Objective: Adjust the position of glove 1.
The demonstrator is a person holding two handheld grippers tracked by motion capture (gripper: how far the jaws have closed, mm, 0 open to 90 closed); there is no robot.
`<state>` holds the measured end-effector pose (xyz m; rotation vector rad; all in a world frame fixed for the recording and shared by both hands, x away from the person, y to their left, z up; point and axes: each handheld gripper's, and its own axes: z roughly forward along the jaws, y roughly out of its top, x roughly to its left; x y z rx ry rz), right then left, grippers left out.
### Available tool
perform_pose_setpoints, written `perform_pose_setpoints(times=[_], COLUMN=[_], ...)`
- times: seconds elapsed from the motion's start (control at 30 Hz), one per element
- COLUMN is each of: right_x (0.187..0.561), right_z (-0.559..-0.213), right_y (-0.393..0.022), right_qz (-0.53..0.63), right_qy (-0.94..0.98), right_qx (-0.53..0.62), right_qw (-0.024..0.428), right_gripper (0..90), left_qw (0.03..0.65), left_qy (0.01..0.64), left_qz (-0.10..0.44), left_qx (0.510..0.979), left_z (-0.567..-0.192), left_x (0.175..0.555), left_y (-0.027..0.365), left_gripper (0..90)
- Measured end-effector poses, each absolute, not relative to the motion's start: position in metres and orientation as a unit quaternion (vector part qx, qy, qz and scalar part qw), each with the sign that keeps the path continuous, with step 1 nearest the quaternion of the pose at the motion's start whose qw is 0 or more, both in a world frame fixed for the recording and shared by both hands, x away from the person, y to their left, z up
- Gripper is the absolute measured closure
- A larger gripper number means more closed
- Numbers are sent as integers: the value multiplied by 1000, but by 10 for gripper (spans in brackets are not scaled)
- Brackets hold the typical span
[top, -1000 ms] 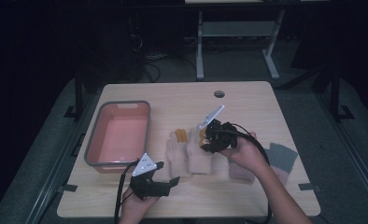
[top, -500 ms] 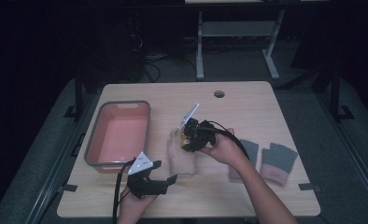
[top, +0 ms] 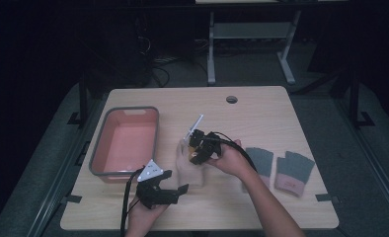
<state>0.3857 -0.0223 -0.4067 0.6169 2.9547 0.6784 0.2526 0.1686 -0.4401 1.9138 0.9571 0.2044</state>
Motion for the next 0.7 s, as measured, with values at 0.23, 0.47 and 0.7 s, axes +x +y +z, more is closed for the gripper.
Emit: perform_pose_setpoints(times=[0.23,0.47,0.7], right_x=[382,371,347], right_z=[-406,-398,-398], right_y=[-38,-57,-80], right_qz=[257,279,293], right_qy=[937,925,914], right_qx=[234,256,276], right_qw=[17,27,37], right_gripper=[447,398,348], left_qw=[469,457,427], left_qy=[429,448,503], left_qz=[62,55,39], left_qx=[770,766,751], left_z=[-443,-443,-447], left_x=[261,268,283], left_y=[160,158,150], left_gripper=[193,206,279])
